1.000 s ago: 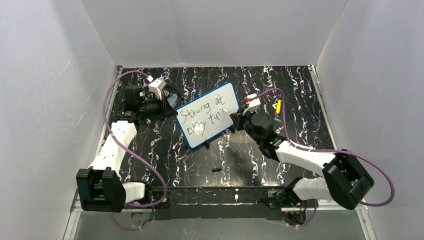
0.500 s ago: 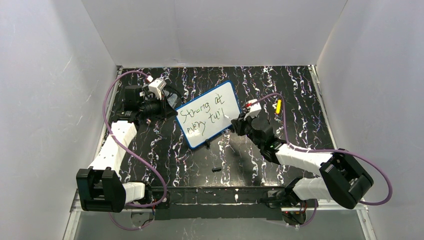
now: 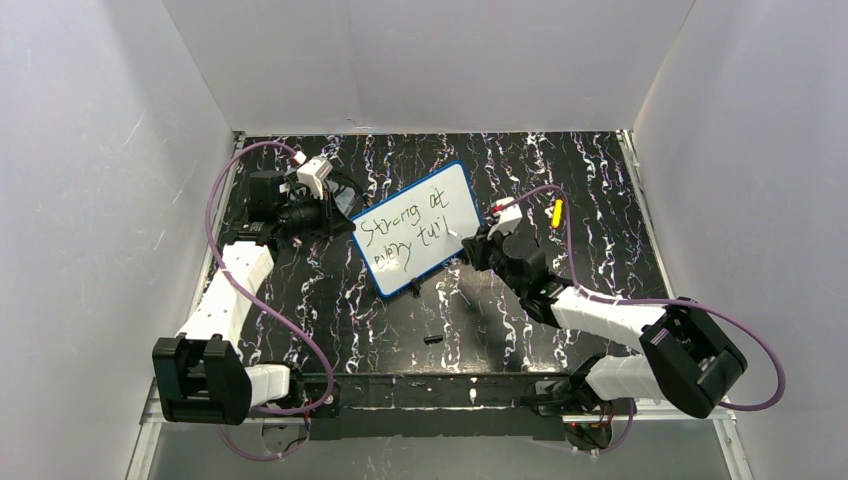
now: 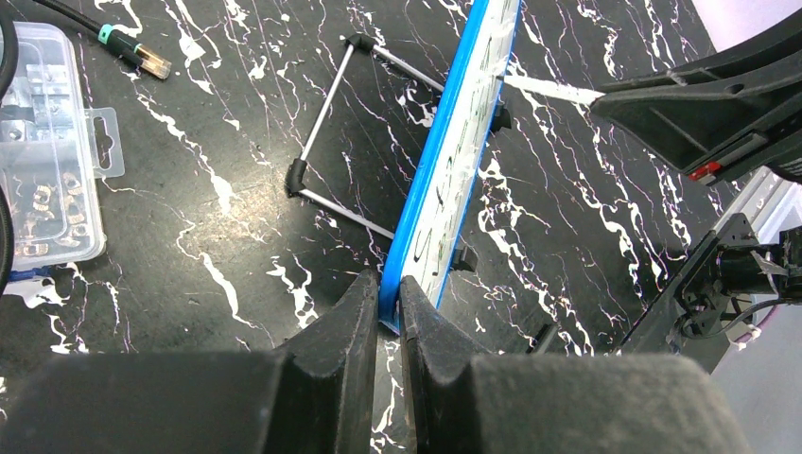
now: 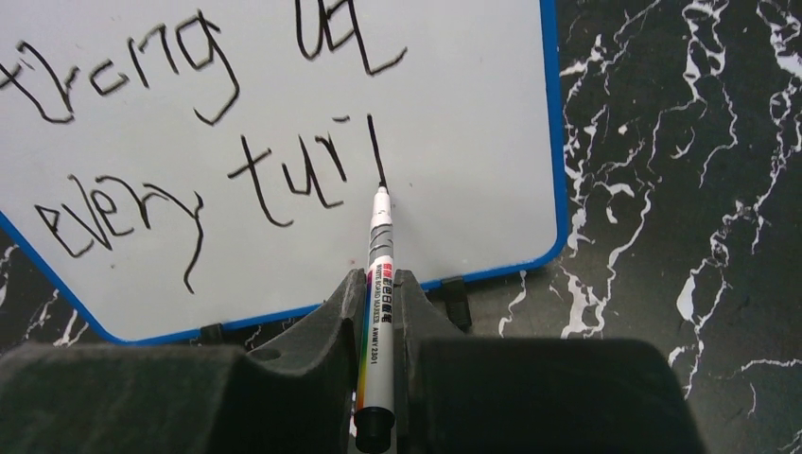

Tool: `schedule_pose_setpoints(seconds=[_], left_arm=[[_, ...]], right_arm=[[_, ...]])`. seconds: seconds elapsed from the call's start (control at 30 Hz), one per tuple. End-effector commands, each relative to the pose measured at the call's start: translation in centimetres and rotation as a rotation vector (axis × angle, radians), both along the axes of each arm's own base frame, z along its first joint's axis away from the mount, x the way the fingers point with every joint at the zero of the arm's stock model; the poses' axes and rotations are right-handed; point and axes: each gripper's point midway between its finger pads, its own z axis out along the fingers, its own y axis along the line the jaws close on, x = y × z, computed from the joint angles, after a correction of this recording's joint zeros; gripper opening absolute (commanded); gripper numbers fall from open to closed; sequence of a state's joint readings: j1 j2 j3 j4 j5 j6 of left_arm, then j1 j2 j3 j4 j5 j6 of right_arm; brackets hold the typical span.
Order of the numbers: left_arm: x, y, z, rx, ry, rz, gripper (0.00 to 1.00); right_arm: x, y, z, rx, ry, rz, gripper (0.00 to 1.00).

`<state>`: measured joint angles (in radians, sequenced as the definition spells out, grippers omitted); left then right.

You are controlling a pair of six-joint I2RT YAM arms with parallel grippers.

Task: Write a sentence on the whiteboard

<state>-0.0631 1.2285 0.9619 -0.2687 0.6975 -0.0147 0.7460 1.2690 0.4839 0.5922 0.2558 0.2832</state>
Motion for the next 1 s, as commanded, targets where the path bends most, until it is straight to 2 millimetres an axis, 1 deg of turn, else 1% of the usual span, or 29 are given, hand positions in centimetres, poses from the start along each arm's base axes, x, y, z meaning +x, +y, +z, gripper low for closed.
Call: schedule_pose_setpoints(seconds=[0.0, 0.17, 0.33, 0.73, 0.83, 0.97], left_arm=[[-0.6, -0.3, 0.7, -0.005, -0.015, -0.022, 0.00], [-0.6, -0.3, 0.7, -0.003, -0.016, -0.022, 0.00], [-0.6, -0.3, 0.7, -0.003, -0.017, -0.021, 0.00], [-0.6, -0.3, 0.7, -0.004, -0.017, -0.020, 0.00], [-0.7, -0.3, 0.6, -0.004, -0.016, -0.021, 0.00], [-0.7, -0.3, 0.6, -0.004, -0.016, -0.021, 0.00]], right_arm=[[1.7, 0.8, 4.6, 0.050, -0.106, -0.012, 0.01], [2.3, 0.9, 5.2, 0.038, -0.126, -0.017, 0.01], [2.7, 0.6, 4.4, 0.018, -0.118, -0.039, 0.01], [3.0, -0.8, 3.6, 0.016, -0.097, -0.083, 0.01], [2.8, -0.7, 2.9, 0.008, -0.079, -0.070, 0.01], [2.1, -1.0, 1.4, -0.008, -0.036, -0.061, 0.01]])
